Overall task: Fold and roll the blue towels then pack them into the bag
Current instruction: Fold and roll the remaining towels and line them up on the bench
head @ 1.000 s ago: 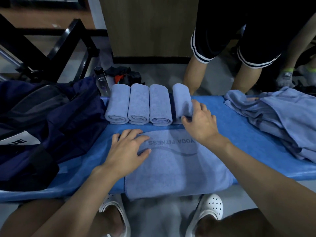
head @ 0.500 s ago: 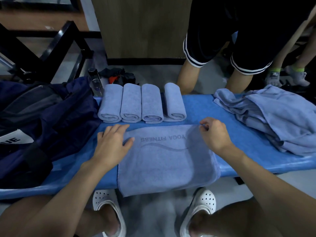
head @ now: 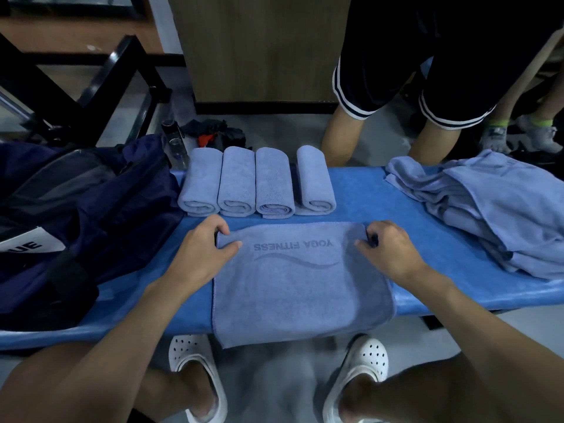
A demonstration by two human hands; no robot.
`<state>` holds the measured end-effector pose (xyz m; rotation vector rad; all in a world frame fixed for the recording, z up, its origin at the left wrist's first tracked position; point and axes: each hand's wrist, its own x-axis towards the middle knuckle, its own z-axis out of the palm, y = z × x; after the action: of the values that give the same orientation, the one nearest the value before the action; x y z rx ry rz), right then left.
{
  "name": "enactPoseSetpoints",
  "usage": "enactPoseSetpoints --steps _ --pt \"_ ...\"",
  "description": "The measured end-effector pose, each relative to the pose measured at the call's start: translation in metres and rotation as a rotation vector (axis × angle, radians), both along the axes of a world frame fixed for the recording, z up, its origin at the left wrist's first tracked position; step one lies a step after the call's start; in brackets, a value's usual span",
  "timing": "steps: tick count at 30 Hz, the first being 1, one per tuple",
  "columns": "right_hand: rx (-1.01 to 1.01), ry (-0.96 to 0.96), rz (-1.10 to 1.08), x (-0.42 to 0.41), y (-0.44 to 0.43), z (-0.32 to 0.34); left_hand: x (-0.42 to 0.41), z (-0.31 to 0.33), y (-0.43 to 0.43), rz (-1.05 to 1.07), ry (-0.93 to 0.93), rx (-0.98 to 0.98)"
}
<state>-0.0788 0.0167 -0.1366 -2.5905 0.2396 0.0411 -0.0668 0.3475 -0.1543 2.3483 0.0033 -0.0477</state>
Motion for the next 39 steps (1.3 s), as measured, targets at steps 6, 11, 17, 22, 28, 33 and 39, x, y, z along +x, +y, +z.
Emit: enactPoseSetpoints --steps 6,11,17,22,28,33,39 --pt "0.003 0.025 -0.053 0.003 -0.005 -0.005 -0.001 0.004 0.000 -0.017 0.017 -0.020" --pt "0.053 0.026 -0.160 0.001 -0.006 -0.004 -0.001 0.003 0.003 0.053 0.011 0.026" --pt "0.190 0.056 -0.169 0.002 -0.007 -0.002 -0.003 0.003 0.003 0.052 -0.006 0.033" --pt "0.261 0.050 -0.179 0.000 -0.005 -0.002 -0.001 0.004 0.004 -0.001 0.025 0.042" --pt "0.354 0.043 -0.202 0.000 -0.008 -0.004 -0.004 0.010 0.003 -0.060 -0.046 -0.005" --pt "0.417 -0.030 -0.301 -0.001 -0.010 0.006 -0.009 0.028 0.001 -0.020 -0.107 -0.129" --pt "0.653 -0.140 -0.367 -0.014 -0.026 0.039 -0.017 0.055 0.020 0.059 -0.012 -0.477"
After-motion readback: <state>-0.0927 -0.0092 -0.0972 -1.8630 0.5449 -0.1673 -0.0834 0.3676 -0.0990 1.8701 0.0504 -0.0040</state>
